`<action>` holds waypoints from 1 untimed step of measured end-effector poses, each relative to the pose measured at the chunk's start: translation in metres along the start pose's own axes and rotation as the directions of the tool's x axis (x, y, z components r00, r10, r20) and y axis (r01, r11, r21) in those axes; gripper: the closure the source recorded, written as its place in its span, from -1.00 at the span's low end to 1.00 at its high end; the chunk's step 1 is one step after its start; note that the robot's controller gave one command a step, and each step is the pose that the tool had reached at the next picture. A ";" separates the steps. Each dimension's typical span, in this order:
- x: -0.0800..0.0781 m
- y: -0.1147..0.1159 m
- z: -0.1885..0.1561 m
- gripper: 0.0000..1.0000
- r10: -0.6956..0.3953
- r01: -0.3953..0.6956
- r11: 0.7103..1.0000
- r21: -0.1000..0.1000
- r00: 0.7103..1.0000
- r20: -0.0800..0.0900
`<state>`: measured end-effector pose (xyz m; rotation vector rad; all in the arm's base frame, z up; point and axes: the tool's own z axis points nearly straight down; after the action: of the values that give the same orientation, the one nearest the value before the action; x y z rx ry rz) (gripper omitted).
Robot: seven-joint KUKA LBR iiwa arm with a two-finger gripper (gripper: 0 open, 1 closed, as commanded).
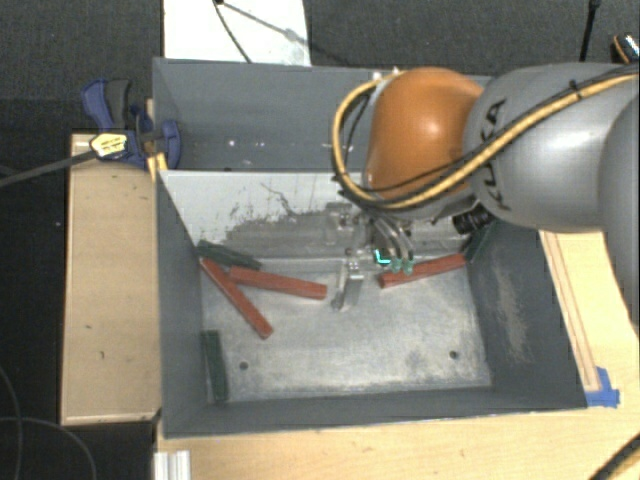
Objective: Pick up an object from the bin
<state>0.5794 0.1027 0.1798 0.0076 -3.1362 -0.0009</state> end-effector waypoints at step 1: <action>-0.008 -0.007 0.114 -1.00 -0.003 0.003 1.000 0.001 1.000 0.001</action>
Offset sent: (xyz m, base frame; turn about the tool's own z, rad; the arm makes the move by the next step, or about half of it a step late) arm 0.0082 -0.0072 -0.1098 -0.0040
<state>0.5864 0.0953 0.0658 0.0116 -3.1369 0.0001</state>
